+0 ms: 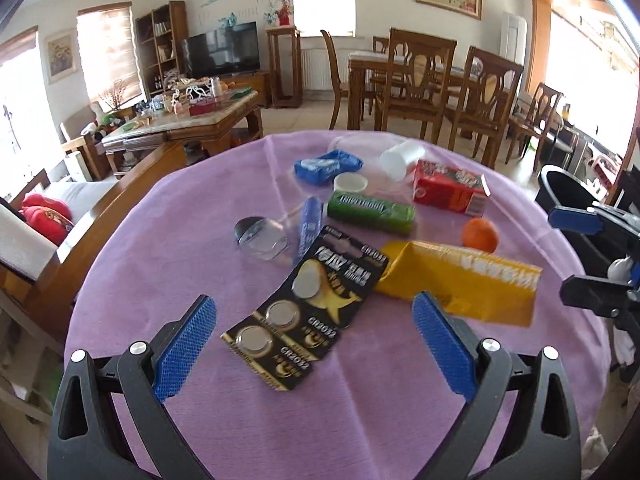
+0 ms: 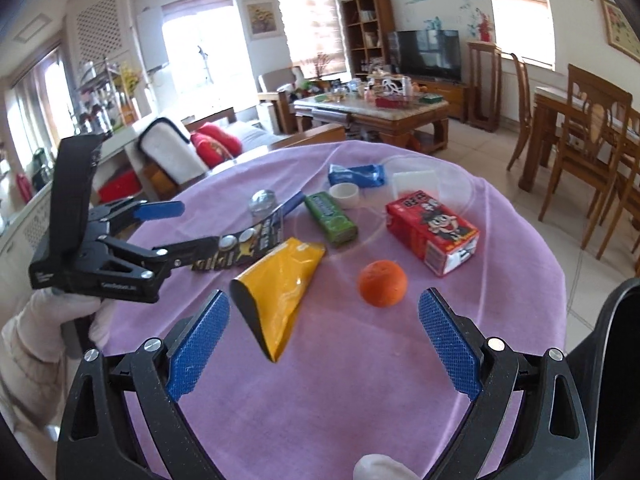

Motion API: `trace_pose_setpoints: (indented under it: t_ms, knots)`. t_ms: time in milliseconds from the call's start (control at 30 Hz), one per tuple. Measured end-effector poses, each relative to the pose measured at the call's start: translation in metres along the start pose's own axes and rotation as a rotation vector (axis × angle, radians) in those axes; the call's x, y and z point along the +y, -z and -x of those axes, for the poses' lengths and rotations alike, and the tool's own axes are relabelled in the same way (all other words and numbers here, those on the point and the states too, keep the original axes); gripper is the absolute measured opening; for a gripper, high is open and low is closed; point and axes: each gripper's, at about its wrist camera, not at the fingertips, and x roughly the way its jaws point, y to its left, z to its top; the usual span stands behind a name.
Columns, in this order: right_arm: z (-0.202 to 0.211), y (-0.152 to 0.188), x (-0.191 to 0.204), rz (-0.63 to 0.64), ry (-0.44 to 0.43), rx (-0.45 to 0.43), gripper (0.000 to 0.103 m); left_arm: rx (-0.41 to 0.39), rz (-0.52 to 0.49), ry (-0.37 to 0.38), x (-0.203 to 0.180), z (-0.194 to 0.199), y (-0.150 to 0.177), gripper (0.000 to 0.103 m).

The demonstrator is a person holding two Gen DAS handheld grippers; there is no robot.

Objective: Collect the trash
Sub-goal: 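Return to the table and grasp the yellow pouch with the right gripper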

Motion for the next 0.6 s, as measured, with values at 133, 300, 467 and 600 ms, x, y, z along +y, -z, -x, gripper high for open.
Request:
trace_pose_setpoints:
  t_ms: [133,300,467,600]
  knots:
    - [-0.017,-0.004,0.013,0.030,0.000,0.035,0.078,0.104,-0.093,-0.005,0.000,-0.021,0.004,0.098]
    - [-0.036,-0.006,0.018,0.035,-0.007,0.072,0.064,0.153,-0.158,-0.026,-0.003,-0.034,0.006,0.098]
    - [-0.045,-0.010,0.019,0.037,0.003,0.086,0.058,0.166,-0.160,-0.026,0.005,-0.043,0.002,0.098]
    - [-0.054,-0.011,0.017,0.035,0.010,0.109,0.045,0.170,-0.161,-0.002,0.004,-0.047,-0.003,0.098]
